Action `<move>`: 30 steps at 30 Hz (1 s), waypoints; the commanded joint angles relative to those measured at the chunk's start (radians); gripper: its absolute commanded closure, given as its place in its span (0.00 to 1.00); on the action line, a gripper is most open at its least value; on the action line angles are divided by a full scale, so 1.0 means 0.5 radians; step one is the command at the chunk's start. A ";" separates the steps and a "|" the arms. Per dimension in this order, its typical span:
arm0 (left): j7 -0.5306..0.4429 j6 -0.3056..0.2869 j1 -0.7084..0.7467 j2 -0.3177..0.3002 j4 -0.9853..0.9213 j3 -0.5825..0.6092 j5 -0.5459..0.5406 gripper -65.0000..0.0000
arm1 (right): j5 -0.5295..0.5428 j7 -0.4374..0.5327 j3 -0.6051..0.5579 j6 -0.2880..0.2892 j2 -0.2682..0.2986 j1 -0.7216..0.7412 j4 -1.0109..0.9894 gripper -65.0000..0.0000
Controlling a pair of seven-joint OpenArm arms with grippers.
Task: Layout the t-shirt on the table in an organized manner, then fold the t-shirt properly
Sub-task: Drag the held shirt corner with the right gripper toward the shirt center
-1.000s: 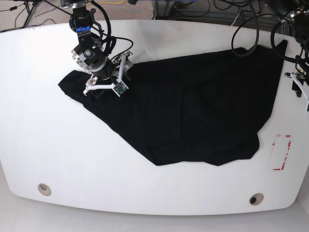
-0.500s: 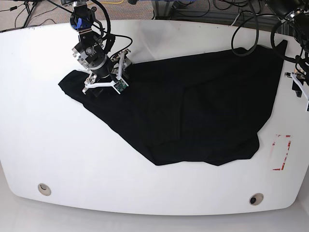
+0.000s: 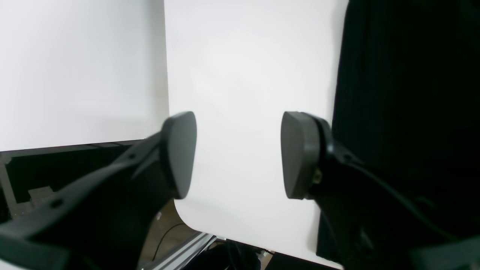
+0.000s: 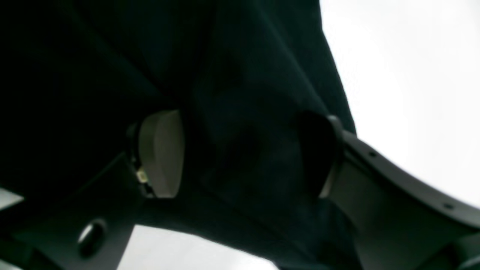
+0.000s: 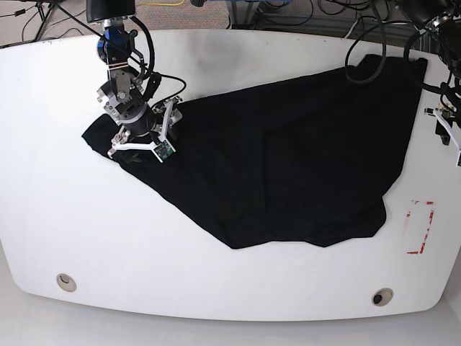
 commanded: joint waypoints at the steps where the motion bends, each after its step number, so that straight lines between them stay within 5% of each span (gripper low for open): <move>1: -0.028 0.006 -0.020 -0.036 0.024 -0.010 -0.002 0.49 | -0.001 0.065 0.035 -0.009 0.012 0.058 0.016 0.30; 30: -0.028 0.006 -0.020 -0.036 0.024 0.061 -0.002 0.49 | 0.015 0.065 0.035 -0.009 -0.092 0.138 -0.076 0.31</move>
